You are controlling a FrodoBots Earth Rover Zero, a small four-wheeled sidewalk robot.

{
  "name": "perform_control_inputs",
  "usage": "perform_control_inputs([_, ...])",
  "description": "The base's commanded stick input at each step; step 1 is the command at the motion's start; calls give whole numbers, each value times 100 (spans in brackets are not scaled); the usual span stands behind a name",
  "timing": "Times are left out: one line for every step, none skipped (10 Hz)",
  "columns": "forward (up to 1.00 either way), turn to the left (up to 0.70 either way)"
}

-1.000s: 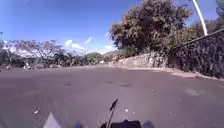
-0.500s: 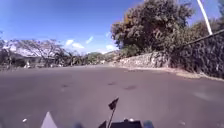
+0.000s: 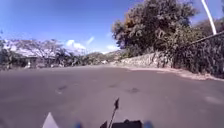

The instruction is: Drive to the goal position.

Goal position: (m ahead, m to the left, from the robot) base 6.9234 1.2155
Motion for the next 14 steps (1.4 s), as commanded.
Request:
perform_control_inputs([50, 0])
perform_control_inputs([50, 0])
perform_control_inputs([50, 0])
perform_control_inputs([50, 0])
perform_control_inputs([50, 0])
perform_control_inputs([50, 0])
perform_control_inputs([50, 0])
perform_control_inputs([50, 0])
perform_control_inputs([50, 0])
perform_control_inputs([50, 0])
perform_control_inputs([50, 0])
perform_control_inputs([50, 0])
perform_control_inputs([50, 0])
perform_control_inputs([50, 0])
